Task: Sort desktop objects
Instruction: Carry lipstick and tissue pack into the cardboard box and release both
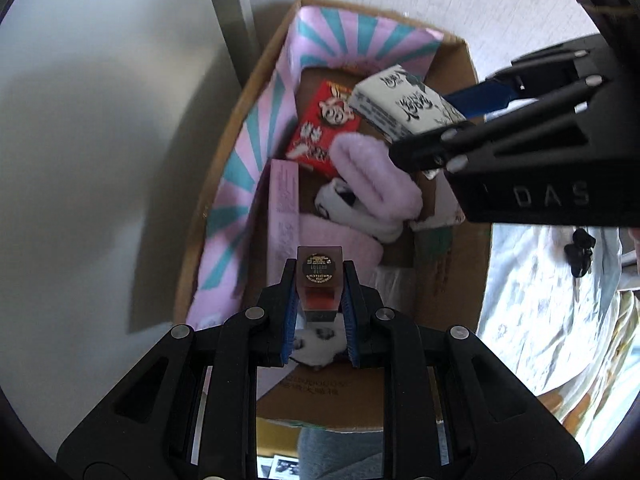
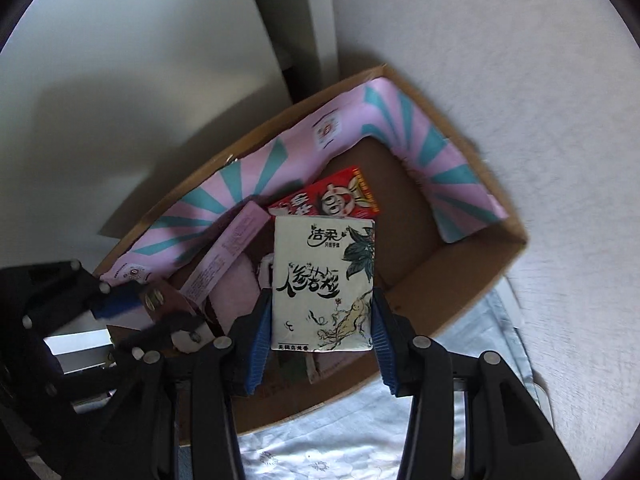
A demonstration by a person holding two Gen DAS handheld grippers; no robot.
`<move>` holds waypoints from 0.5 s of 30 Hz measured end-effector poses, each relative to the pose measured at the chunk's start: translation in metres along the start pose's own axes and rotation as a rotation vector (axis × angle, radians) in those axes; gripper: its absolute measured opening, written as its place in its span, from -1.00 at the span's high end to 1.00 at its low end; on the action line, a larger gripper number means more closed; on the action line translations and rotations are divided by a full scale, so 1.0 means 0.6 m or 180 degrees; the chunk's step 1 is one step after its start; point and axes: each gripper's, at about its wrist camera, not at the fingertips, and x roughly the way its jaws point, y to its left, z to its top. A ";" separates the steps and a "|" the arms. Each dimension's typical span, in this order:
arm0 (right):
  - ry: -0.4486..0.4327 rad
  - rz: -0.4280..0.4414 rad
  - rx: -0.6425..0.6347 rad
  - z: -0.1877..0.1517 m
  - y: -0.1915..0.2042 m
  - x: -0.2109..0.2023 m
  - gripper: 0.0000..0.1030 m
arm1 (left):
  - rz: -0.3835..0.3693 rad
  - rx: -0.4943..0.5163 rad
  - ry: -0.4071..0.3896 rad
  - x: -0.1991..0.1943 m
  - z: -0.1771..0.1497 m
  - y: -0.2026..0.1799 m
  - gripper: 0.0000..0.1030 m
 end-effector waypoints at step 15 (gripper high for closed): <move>0.0062 -0.0004 -0.0035 0.009 -0.001 0.013 0.17 | -0.0185 0.0016 -0.0142 -0.029 -0.002 -0.013 0.62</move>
